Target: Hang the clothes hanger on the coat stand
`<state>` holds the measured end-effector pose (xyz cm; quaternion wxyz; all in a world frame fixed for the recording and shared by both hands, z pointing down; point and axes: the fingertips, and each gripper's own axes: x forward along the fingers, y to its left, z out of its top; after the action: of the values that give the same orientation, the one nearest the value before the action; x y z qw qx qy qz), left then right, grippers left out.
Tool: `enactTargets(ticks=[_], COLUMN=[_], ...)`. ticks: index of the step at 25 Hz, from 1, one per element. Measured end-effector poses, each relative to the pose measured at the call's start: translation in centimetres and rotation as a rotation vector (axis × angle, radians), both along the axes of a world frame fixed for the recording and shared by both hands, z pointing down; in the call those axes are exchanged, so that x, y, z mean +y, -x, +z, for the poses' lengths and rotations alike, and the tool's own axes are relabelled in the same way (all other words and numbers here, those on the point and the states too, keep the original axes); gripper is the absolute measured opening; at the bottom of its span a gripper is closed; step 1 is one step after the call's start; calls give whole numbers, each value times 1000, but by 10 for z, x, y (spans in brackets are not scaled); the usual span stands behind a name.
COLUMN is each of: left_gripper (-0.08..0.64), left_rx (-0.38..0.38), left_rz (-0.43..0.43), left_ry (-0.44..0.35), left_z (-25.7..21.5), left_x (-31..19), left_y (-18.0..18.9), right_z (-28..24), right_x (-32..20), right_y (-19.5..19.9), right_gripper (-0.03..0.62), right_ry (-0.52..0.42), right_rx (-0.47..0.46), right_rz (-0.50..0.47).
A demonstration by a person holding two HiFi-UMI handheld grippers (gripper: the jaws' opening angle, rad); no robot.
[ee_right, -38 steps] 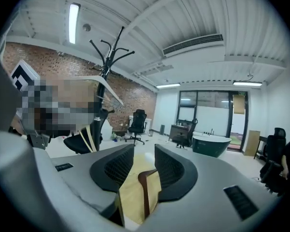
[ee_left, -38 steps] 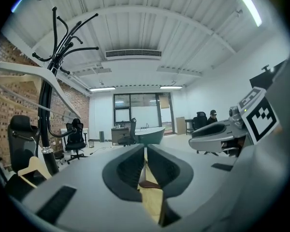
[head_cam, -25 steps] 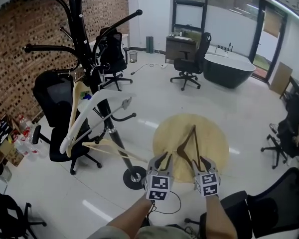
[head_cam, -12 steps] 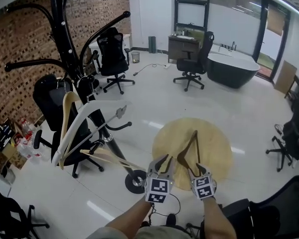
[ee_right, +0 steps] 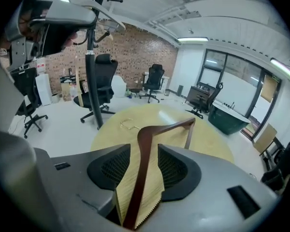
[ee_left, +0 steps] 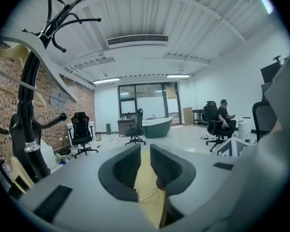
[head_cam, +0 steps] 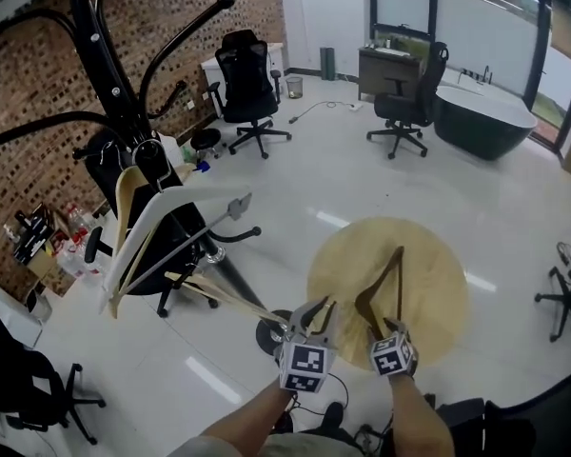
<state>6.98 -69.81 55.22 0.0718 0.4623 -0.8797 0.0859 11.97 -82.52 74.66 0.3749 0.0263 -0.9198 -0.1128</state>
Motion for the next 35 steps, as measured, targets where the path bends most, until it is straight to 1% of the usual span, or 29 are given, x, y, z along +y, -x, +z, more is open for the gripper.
enactTargets(ticks=[3,8,11,15,19,25,26,27,28,29,32,35], left_gripper=[73,74,73,73,74,72,72,72,72,72,72,72], left_rx=[10,19,24,31,38,43,43,43,44,45,42,35], left_rz=[-14,-25,-33,-42,-41,-30,-28,-27,-26,-24,-19,-13], left_ry=[17,26,29,42,45,51,52,54,54,54,47,40], left_z=[12,22,26,33,36,40,41,42,41,40,36,31], left_x=[-8,-25,-27,-25,-26,-24,-23,-21,-20,-20,-17,-11], left_y=[10,20,26,34,38,38,38,37,36,35,31,27], right_z=[22,48,62,76,86,92,92,92,92,92,91,88], right_x=[-9,-31,-36,-35,-35,-36,-35,-34,-33,-33,-40,-50], right_y=[8,6,6,6,0,-3,-3,-4,-5,-6,-15,-23], right_gripper=[150,150,150,150,150,133,126,103,101,86,64,51], right_ry=[-22,-66,-81,-84,-75,-73,-78,-85,-90,-91,-70,-45], right_rx=[69,172,231,272,315,329,334,339,346,350,349,321], right_rz=[-10,3,7,-2,13,33,30,27,25,28,70,102])
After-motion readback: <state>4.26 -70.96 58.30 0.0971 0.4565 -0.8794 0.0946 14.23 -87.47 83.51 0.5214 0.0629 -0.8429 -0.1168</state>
